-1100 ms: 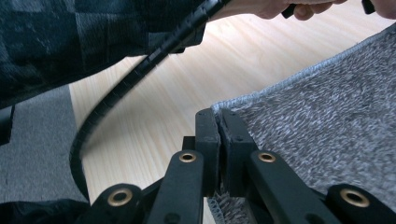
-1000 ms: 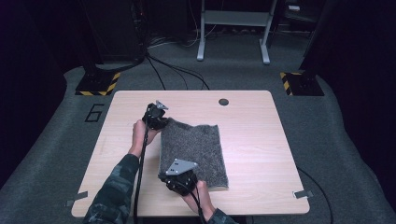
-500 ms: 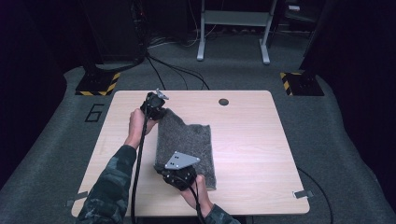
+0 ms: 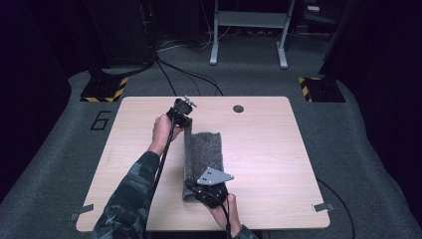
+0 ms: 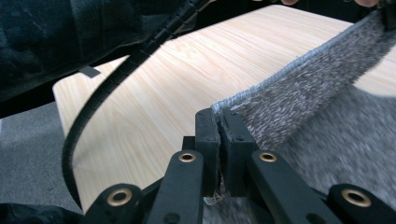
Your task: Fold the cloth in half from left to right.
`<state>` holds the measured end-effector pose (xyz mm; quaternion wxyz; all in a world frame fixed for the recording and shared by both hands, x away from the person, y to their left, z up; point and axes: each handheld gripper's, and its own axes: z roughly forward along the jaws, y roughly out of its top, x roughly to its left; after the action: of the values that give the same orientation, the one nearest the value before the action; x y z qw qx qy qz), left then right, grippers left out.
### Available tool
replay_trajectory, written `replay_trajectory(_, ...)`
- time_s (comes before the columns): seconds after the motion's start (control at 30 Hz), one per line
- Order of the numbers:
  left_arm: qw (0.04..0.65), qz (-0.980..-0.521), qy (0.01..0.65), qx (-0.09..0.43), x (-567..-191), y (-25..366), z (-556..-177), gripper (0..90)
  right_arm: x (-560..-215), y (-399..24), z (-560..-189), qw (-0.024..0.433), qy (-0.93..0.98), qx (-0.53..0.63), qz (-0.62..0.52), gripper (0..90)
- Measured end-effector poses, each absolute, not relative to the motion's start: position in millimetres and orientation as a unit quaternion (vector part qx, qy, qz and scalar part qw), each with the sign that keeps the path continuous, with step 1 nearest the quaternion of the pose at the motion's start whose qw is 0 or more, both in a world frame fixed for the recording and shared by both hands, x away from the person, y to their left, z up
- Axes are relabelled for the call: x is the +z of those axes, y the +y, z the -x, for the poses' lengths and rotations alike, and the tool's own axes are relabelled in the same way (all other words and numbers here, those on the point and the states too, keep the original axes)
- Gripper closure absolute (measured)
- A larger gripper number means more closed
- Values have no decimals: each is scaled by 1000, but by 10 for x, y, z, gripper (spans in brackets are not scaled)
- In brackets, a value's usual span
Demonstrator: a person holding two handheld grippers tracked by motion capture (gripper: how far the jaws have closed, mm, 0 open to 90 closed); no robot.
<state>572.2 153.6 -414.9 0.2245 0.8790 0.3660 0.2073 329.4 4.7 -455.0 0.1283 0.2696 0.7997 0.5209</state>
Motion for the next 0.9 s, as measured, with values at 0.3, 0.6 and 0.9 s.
replay_trajectory(0.3,224,-886,360,190,-4304,1265,-5805,838,-4742,-244,-3332,120,801,504,-301,866)
replay_trajectory(0.6,221,-889,363,172,-4482,1080,-5890,838,-4929,-495,-3363,114,800,483,-338,865)
replay_trajectory(0.9,213,-888,370,169,-4556,896,-5929,724,-5093,-681,-3365,107,796,470,-366,820)
